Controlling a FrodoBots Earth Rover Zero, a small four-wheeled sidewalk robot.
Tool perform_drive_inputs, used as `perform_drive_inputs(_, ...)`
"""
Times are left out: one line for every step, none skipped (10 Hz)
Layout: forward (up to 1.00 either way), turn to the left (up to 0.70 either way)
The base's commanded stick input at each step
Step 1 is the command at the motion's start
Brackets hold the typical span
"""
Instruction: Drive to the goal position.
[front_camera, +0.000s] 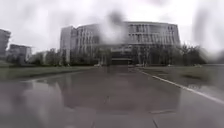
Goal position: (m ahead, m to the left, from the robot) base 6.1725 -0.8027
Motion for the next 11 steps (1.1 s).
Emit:
perform_drive_inputs(0.7, 0.0)
perform_drive_inputs(0.7, 0.0)
perform_drive_inputs(0.7, 0.0)
perform_drive_inputs(0.7, 0.0)
perform_drive_inputs(0.7, 0.0)
perform_drive_inputs(0.7, 0.0)
perform_drive_inputs(0.7, 0.0)
perform_drive_inputs(0.7, 0.0)
perform_drive_inputs(0.7, 0.0)
perform_drive_inputs(0.7, 0.0)
perform_drive_inputs(0.7, 0.0)
